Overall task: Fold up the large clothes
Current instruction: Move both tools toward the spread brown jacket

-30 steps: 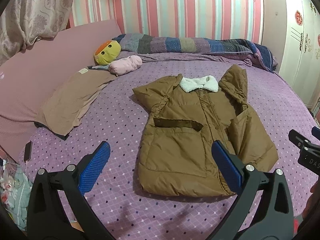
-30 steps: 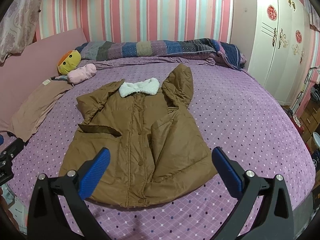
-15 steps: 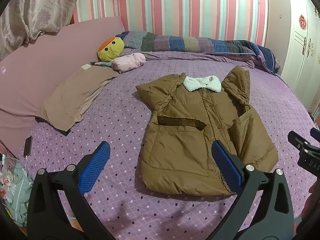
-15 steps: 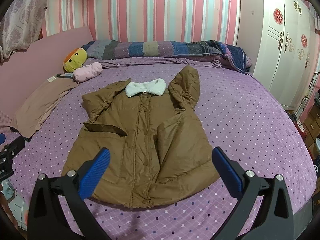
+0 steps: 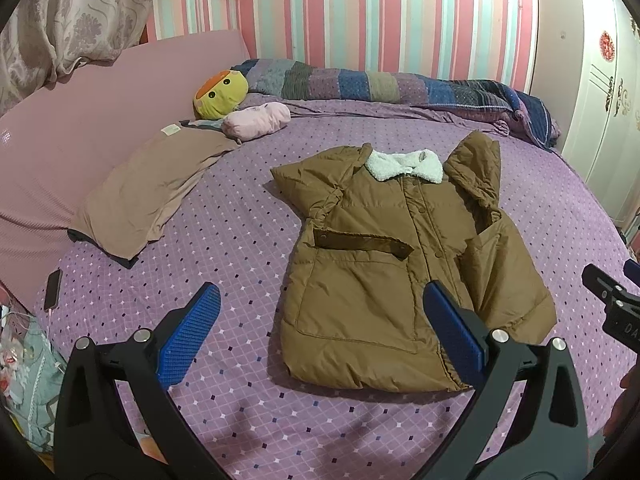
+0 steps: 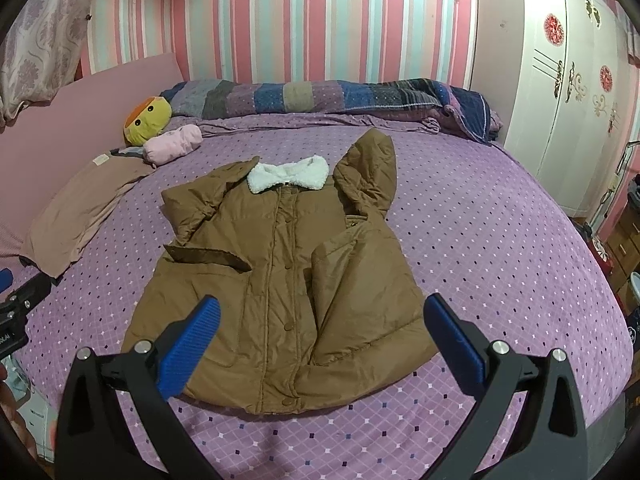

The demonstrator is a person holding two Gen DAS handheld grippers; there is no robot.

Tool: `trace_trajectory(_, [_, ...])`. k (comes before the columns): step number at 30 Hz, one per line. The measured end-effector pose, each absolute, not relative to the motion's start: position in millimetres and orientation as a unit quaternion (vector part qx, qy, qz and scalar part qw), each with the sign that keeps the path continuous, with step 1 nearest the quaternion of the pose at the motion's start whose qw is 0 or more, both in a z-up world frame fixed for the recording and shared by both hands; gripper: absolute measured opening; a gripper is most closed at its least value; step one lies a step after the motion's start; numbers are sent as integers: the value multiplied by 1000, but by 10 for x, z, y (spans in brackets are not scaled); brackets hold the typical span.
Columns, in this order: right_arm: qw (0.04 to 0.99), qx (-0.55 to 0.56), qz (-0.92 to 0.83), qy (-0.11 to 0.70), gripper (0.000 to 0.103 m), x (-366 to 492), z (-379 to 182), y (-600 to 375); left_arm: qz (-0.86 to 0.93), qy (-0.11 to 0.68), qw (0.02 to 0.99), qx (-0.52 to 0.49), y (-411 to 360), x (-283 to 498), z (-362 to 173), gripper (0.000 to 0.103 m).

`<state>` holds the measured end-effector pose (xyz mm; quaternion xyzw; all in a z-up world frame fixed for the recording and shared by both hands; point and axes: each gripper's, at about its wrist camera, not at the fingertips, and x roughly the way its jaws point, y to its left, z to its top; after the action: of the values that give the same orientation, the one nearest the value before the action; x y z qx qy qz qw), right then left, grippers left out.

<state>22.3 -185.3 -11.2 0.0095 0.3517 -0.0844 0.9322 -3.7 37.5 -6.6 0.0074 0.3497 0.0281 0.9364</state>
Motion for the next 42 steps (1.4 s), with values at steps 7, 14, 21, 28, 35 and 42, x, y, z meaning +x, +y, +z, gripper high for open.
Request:
trace_trajectory(7, [932, 23, -86, 352, 102, 234, -112, -1953, 29, 352, 936, 7, 350, -36, -73, 100])
trace_trajectory(14, [930, 31, -92, 354, 102, 237, -124, -2008, 29, 352, 935, 9, 333, -25, -70, 100])
trace_trajectory(21, [931, 24, -95, 353, 102, 240, -145, -2012, 27, 354, 935, 5, 332, 2, -66, 100])
trace_trajectory(28, [928, 28, -92, 359, 102, 273, -201, -2015, 28, 351, 936, 11, 330, 35, -77, 100])
trace_trajectory(35, [926, 3, -101, 363, 101, 334, -226, -1956, 27, 359, 933, 3, 396, 143, -123, 100])
trace_trajectory(42, [926, -4, -100, 364, 102, 364, -256, -1932, 26, 361, 932, 6, 385, 199, -155, 100])
